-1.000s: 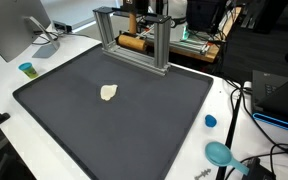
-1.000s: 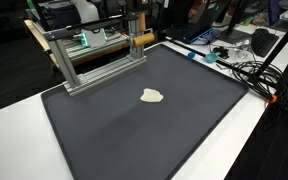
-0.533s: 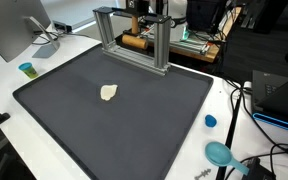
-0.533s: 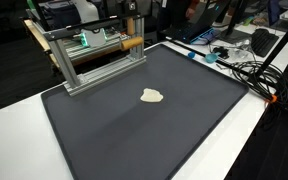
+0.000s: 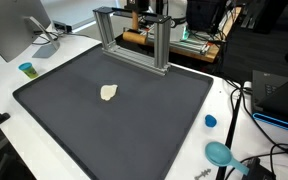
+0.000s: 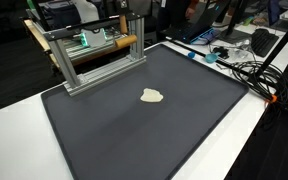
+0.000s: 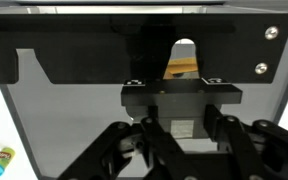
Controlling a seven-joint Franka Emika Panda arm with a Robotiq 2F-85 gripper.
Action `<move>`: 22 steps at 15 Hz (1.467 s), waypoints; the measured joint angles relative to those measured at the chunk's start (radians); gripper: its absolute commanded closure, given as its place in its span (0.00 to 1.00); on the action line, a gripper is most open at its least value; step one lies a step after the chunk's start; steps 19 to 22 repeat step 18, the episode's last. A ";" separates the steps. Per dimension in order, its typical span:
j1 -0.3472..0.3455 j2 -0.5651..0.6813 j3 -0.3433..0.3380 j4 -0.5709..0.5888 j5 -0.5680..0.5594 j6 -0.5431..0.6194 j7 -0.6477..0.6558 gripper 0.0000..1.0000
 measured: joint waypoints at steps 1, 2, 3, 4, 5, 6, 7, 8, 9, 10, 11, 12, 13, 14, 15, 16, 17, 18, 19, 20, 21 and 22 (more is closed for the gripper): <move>0.006 -0.003 0.001 -0.001 0.000 -0.012 -0.008 0.79; 0.012 -0.005 0.002 -0.001 0.000 -0.025 -0.014 0.79; 0.020 -0.006 0.003 -0.002 0.001 -0.042 -0.019 0.79; 0.026 -0.006 0.003 -0.002 0.001 -0.060 -0.023 0.79; 0.032 -0.006 0.004 -0.002 0.001 -0.077 -0.026 0.79; 0.038 -0.007 0.004 -0.002 0.002 -0.090 -0.029 0.79; 0.043 -0.007 0.004 -0.002 0.002 -0.099 -0.029 0.36; 0.044 -0.007 0.004 -0.002 0.002 -0.102 -0.030 0.28; 0.044 -0.007 0.003 -0.002 0.003 -0.105 -0.030 0.21; 0.045 -0.007 0.003 -0.002 0.009 -0.106 -0.030 0.15; 0.046 -0.007 0.003 -0.002 0.013 -0.106 -0.030 0.07; 0.046 -0.007 0.003 -0.002 0.017 -0.106 -0.030 0.02; 0.047 -0.007 0.003 -0.001 0.022 -0.106 -0.029 0.00; 0.047 -0.007 0.003 0.000 0.025 -0.106 -0.027 0.00; 0.046 -0.007 0.004 0.003 0.025 -0.106 -0.021 0.00; 0.045 -0.007 0.004 0.008 0.025 -0.106 -0.010 0.00; 0.041 -0.011 0.004 0.015 0.025 -0.102 0.003 0.00; 0.038 -0.021 0.003 0.021 0.026 -0.079 0.010 0.00; 0.038 -0.021 0.003 0.021 0.026 -0.079 0.010 0.00; 0.038 -0.021 0.003 0.021 0.026 -0.079 0.010 0.00; 0.038 -0.021 0.003 0.021 0.026 -0.079 0.010 0.00; 0.038 -0.021 0.003 0.021 0.026 -0.079 0.010 0.00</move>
